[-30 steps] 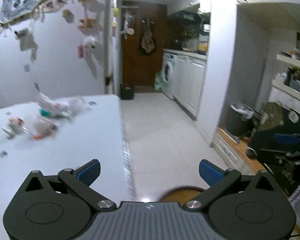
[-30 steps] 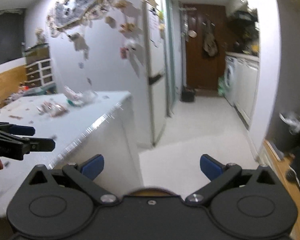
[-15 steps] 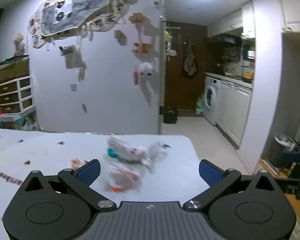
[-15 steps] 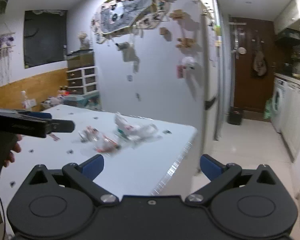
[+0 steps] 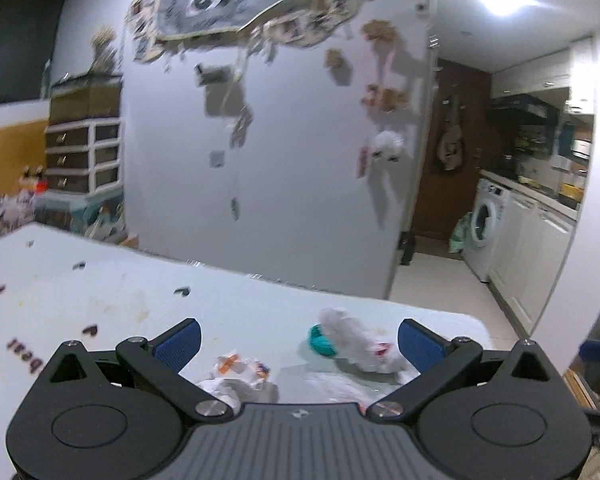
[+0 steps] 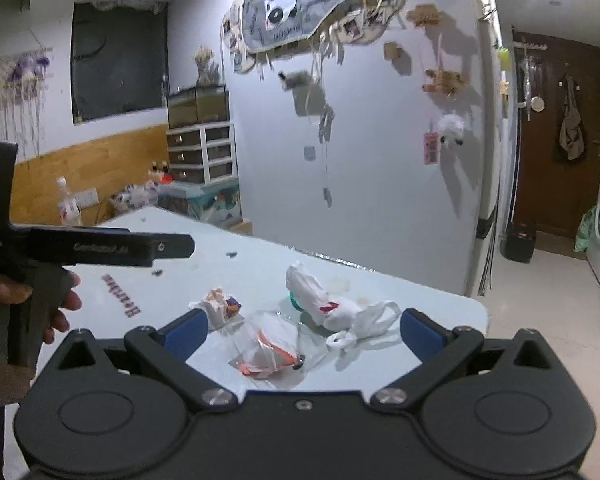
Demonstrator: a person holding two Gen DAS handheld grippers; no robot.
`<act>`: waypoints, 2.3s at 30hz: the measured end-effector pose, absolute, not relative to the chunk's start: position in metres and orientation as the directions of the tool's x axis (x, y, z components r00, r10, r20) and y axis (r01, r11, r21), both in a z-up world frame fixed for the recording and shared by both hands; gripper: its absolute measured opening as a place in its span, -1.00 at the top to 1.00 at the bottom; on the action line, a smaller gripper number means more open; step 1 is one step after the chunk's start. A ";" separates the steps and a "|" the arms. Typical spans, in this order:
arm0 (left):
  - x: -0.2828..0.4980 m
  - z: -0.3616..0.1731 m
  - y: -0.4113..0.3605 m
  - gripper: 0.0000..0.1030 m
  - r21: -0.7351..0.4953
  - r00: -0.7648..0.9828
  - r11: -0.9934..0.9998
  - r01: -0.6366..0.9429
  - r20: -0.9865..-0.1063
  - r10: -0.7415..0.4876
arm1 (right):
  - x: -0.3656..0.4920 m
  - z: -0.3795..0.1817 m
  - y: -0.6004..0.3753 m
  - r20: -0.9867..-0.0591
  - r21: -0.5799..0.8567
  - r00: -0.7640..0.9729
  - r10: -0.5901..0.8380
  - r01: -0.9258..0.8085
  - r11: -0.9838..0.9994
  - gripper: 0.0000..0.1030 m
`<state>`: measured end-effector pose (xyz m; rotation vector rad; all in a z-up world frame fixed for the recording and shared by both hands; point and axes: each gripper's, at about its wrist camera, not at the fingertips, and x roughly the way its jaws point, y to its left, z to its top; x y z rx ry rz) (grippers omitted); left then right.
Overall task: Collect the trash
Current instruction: 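Move the left tool to the white paper wrapper while the right reaches the clear bag, then grasp the white paper wrapper with the left tool while the right grasps the clear bag, then carry the paper wrapper with the left tool while the right carries the clear bag to the bin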
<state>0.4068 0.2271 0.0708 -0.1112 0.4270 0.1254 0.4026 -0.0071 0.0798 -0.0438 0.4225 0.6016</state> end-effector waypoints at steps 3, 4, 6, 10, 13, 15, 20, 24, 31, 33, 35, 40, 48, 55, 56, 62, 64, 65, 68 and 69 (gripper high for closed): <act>0.432 0.053 0.244 -1.00 -0.100 0.883 0.978 -0.181 -0.455 0.117 | 0.419 0.067 0.014 -0.435 0.038 0.735 0.520 -0.562 0.826 -1.00; 0.439 0.047 0.249 -1.00 -0.108 0.878 0.976 -0.187 -0.464 0.117 | 0.423 0.063 0.021 -0.443 0.018 0.739 0.508 -0.559 0.829 -1.00; 0.453 0.038 0.258 -1.00 -0.119 0.870 0.973 -0.195 -0.479 0.116 | 0.431 0.053 0.033 -0.456 -0.020 0.744 0.488 -0.557 0.830 -0.97; 0.474 0.022 0.274 -1.00 -0.131 0.862 0.971 -0.199 -0.495 0.110 | 0.444 0.035 0.056 -0.500 -0.062 0.707 0.500 -0.605 0.794 -0.67; 0.489 0.014 0.284 -1.00 -0.138 0.847 0.969 -0.206 -0.520 0.106 | 0.453 0.020 0.076 -0.523 -0.108 0.692 0.497 -0.632 0.767 -0.54; 0.495 0.009 0.289 -1.00 -0.136 0.843 0.970 -0.203 -0.529 0.102 | 0.457 0.013 0.088 -0.535 -0.139 0.689 0.489 -0.643 0.753 -0.49; 0.504 -0.007 0.295 -1.00 -0.116 0.819 0.975 -0.191 -0.566 0.093 | 0.471 -0.004 0.116 -0.554 -0.248 0.705 0.443 -0.648 0.720 -0.37; 0.507 -0.017 0.299 -0.96 -0.098 0.801 0.976 -0.195 -0.590 0.101 | 0.479 -0.016 0.134 -0.580 -0.303 0.701 0.416 -0.659 0.688 -0.31; 0.512 -0.032 0.306 -0.87 -0.122 0.782 0.972 -0.198 -0.619 0.082 | 0.489 -0.031 0.154 -0.590 -0.346 0.707 0.390 -0.658 0.669 0.06; 0.514 -0.036 0.306 -0.77 -0.131 0.777 0.973 -0.191 -0.626 0.068 | 0.489 -0.033 0.157 -0.582 -0.365 0.716 0.385 -0.654 0.662 0.17; 0.517 -0.040 0.305 -0.70 -0.132 0.769 0.973 -0.190 -0.636 0.064 | 0.489 -0.033 0.160 -0.592 -0.363 0.710 0.381 -0.657 0.661 0.40; 0.519 -0.046 0.301 -0.57 -0.091 0.765 0.977 -0.194 -0.637 0.092 | 0.480 -0.027 0.157 -0.615 -0.375 0.699 0.365 -0.667 0.644 0.48; 0.513 -0.042 0.299 0.00 -0.077 0.767 0.980 -0.186 -0.635 0.095 | 0.466 -0.004 0.135 -0.625 -0.295 0.688 0.369 -0.646 0.704 0.62; 0.497 -0.026 0.292 0.11 -0.044 0.784 0.984 -0.173 -0.611 0.110 | 0.458 0.016 0.102 -0.611 -0.207 0.705 0.360 -0.581 0.788 0.70; 0.493 -0.023 0.289 0.11 -0.039 0.787 0.985 -0.170 -0.607 0.112 | 0.457 0.018 0.097 -0.609 -0.194 0.705 0.364 -0.577 0.793 0.70; 0.468 -0.005 0.269 0.12 -0.002 0.809 0.987 -0.159 -0.574 0.130 | 0.442 0.026 0.069 -0.587 -0.142 0.714 0.382 -0.555 0.819 0.71; 0.458 0.001 0.261 0.12 0.001 0.818 0.988 -0.155 -0.561 0.129 | 0.436 0.027 0.059 -0.579 -0.129 0.719 0.385 -0.547 0.827 0.72; 0.453 0.003 0.255 0.12 0.000 0.822 0.989 -0.150 -0.556 0.125 | 0.434 0.028 0.055 -0.575 -0.122 0.720 0.388 -0.545 0.830 0.72; 0.438 0.004 0.235 0.13 0.015 0.829 0.991 -0.132 -0.547 0.119 | 0.426 0.031 0.041 -0.564 -0.102 0.726 0.394 -0.535 0.839 0.72; 0.433 0.004 0.228 0.13 0.017 0.830 0.992 -0.124 -0.546 0.114 | 0.424 0.032 0.038 -0.562 -0.096 0.727 0.395 -0.532 0.841 0.72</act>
